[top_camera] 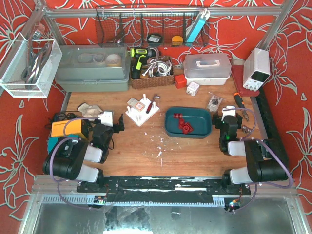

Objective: Install the large spring

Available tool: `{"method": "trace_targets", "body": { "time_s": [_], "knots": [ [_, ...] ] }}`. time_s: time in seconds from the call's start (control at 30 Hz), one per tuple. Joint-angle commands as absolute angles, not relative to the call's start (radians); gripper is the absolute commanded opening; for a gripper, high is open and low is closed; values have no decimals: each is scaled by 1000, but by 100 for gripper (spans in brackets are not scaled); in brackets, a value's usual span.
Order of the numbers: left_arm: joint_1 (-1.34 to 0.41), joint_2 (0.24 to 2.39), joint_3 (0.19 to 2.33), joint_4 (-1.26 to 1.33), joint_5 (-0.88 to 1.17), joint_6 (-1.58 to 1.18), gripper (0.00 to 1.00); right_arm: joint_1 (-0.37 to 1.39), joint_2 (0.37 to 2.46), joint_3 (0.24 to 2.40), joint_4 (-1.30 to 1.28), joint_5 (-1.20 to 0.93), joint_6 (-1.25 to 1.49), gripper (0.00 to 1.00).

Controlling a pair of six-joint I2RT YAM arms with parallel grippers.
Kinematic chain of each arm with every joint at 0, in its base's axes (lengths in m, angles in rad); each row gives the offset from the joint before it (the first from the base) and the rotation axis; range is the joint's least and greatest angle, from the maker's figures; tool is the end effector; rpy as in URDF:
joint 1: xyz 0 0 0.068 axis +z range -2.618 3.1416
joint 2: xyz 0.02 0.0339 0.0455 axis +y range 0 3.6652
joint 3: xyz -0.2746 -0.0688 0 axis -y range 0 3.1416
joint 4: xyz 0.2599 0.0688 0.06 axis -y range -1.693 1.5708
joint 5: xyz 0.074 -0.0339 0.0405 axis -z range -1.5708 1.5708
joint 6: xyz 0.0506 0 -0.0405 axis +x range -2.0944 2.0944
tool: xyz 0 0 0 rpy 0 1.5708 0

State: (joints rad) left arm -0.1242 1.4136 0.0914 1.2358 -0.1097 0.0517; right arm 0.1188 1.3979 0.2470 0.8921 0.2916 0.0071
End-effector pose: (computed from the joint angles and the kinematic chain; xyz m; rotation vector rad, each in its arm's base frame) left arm 0.2219 -0.0221 0.1368 0.0623 1.6556 0.0358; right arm 0.2518 0.0154 0.1398 0.1033 1.8191 -0.1777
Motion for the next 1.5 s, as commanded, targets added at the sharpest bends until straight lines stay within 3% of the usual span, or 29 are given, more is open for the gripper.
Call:
{"method": "trace_targets", "body": {
  "time_s": [0.0,0.4,0.63,0.87,1.17,1.33,1.47],
  "knots": [
    [-116,1411,101,1264,-106,55,100,126,1402,259,906,313,11,99],
    [-116,1410,101,1265,-107,55,100,127,1396,257,918,311,10,99],
    [-118,1323,112,1188,-99,61,100,127,1142,399,452,273,25,99],
    [-119,1066,351,565,-216,-124,100,127,1042,565,157,178,118,99],
    [-118,1012,673,-13,-132,-502,100,126,1070,925,-389,89,396,99],
    [-118,999,689,-67,20,-538,100,122,1068,959,-462,30,440,99],
    [-117,917,636,24,175,-510,100,126,1074,953,-452,-177,441,99]
  ]
}}
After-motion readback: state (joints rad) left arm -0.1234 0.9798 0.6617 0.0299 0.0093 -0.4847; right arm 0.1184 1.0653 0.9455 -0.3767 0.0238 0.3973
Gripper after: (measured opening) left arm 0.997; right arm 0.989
